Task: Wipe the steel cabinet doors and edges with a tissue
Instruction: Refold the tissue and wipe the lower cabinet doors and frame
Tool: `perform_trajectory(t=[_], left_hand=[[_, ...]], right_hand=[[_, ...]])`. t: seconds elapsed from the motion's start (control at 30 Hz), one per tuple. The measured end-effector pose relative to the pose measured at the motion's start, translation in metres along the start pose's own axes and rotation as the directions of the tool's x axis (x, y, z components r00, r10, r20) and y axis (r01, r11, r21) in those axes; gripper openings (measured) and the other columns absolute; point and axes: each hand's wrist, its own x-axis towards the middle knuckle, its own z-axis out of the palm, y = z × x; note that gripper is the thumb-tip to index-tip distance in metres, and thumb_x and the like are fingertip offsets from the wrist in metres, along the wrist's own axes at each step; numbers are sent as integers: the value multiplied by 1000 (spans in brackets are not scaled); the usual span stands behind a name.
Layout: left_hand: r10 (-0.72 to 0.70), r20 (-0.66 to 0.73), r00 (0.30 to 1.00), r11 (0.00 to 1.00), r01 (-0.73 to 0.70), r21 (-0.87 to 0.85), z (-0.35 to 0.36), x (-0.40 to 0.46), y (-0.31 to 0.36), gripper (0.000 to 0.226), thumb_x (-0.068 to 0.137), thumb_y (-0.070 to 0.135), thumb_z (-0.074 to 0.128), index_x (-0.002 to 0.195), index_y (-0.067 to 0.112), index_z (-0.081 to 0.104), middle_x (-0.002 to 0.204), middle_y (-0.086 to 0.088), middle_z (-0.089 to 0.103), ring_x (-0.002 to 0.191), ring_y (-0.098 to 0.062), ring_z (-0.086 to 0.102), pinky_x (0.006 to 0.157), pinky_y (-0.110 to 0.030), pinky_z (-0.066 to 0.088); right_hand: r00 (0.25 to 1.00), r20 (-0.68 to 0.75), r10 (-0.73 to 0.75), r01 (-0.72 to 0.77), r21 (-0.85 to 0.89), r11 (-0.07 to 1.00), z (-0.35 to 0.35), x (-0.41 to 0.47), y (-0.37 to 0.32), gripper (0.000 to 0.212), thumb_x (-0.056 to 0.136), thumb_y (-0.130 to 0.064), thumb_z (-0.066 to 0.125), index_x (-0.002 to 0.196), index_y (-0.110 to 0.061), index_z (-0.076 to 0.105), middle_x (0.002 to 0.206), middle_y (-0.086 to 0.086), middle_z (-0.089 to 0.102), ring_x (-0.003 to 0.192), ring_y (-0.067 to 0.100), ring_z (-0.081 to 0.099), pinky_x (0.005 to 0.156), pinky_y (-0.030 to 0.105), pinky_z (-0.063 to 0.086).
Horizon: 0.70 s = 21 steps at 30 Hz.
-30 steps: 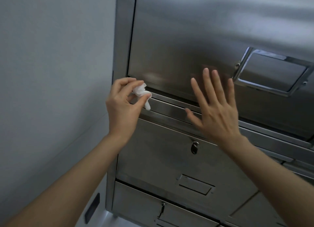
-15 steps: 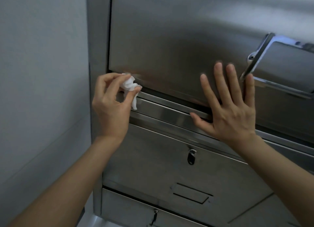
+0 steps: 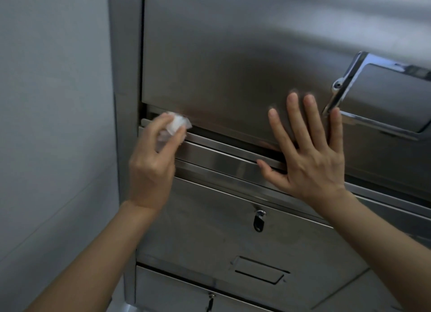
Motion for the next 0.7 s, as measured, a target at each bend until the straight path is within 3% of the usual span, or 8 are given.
perform_trajectory(t=[0.07, 0.17, 0.37, 0.43, 0.53, 0.63, 0.7], left_hand=[[-115, -43, 992, 993, 114, -33, -3, 7, -9, 24, 100, -2, 53, 113, 0, 73, 108, -23, 66, 100, -34, 62, 90, -32, 48], [-148, -56, 987, 988, 145, -54, -6, 12, -10, 20, 98, -3, 56, 107, -2, 73, 103, -19, 70, 100, -32, 66, 96, -28, 47], [85, 36, 996, 994, -82, -78, -4, 12, 8, 24, 103, 6, 53, 105, -3, 75, 109, -17, 72, 107, -30, 68, 96, -37, 52], [93, 31, 995, 995, -91, -43, -8, 10, -6, 27, 105, 5, 48, 109, -3, 73, 114, -19, 70, 111, -31, 66, 98, -36, 51], [36, 80, 996, 996, -42, 79, -11, 1, -21, 27, 102, -4, 48, 122, -7, 66, 128, -25, 62, 124, -38, 57, 107, -39, 45], [3, 253, 967, 996, -25, 85, 0, -9, 7, 46, 105, 16, 45, 136, -17, 45, 144, -37, 41, 139, -51, 34, 119, -49, 27], [16, 327, 945, 998, -33, 45, 1, -12, 13, 56, 107, 25, 34, 141, -18, 35, 149, -38, 32, 143, -52, 25, 119, -55, 25]], right_hand=[[1000, 2, -1, 1, -2, 1000, 0, 0, 0, 75, 93, -58, 49, 153, -14, 37, 159, 14, 24, 147, 34, 26, 118, 56, 17], [1000, 1, 1, -1, 0, 1000, 0, 0, -2, 74, 94, -58, 49, 153, -14, 37, 159, 14, 24, 147, 34, 26, 118, 55, 16], [1000, 1, -1, 1, -22, 1000, 2, 0, 1, 75, 94, -56, 50, 154, -14, 34, 160, 15, 24, 148, 35, 25, 119, 56, 15], [1000, -2, -2, 2, -40, 999, 2, -1, 1, 73, 95, -55, 50, 154, -14, 35, 160, 15, 24, 147, 35, 25, 119, 55, 14], [1000, -2, -5, 5, -40, 999, 4, -1, -2, 72, 96, -54, 49, 154, -14, 34, 160, 15, 23, 147, 35, 24, 119, 55, 13], [1000, 1, -5, 5, -49, 999, 4, -2, -3, 73, 96, -54, 49, 155, -14, 33, 160, 15, 22, 148, 35, 23, 119, 56, 14], [1000, 0, -12, 12, -60, 998, 4, -3, -1, 73, 97, -54, 49, 155, -14, 31, 160, 15, 21, 148, 36, 23, 119, 56, 14]])
